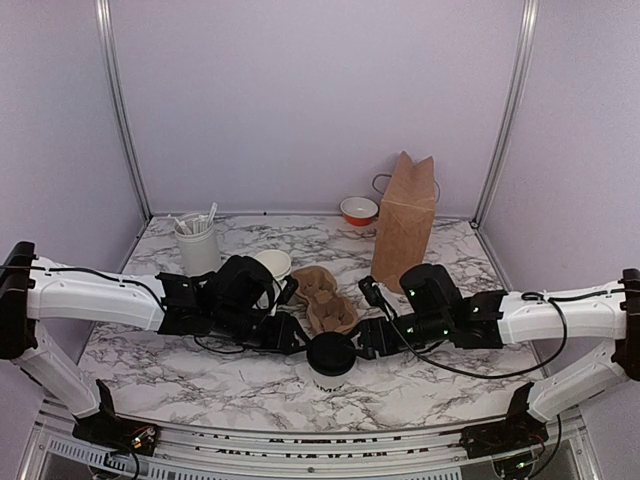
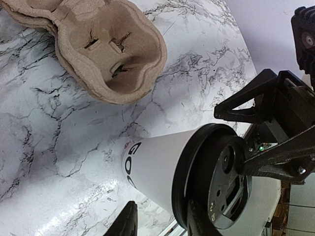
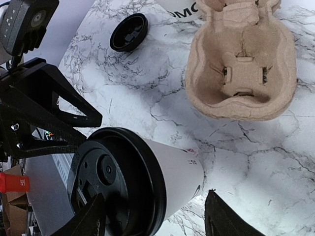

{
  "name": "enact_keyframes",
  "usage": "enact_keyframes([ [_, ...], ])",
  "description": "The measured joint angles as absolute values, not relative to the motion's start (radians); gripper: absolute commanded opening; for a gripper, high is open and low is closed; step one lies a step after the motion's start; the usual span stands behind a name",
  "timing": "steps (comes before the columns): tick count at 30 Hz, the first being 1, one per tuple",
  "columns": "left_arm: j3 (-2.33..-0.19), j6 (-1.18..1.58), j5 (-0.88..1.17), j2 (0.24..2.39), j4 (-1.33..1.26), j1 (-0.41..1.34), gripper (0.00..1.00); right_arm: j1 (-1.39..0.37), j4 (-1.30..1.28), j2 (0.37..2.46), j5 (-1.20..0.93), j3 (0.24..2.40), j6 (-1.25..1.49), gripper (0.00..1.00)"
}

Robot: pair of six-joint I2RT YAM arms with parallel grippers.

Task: Pack the takeout coffee

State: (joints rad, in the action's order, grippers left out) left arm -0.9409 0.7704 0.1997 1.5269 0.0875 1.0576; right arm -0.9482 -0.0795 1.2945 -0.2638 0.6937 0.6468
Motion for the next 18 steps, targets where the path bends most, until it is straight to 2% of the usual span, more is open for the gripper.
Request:
enact_keyframes([
  [18,-0.953,0.784,0.182,1.561,0.080,1.058,0.35,-0.945,-0.007,1.300,-0.271,0.657,0.681,0.63],
])
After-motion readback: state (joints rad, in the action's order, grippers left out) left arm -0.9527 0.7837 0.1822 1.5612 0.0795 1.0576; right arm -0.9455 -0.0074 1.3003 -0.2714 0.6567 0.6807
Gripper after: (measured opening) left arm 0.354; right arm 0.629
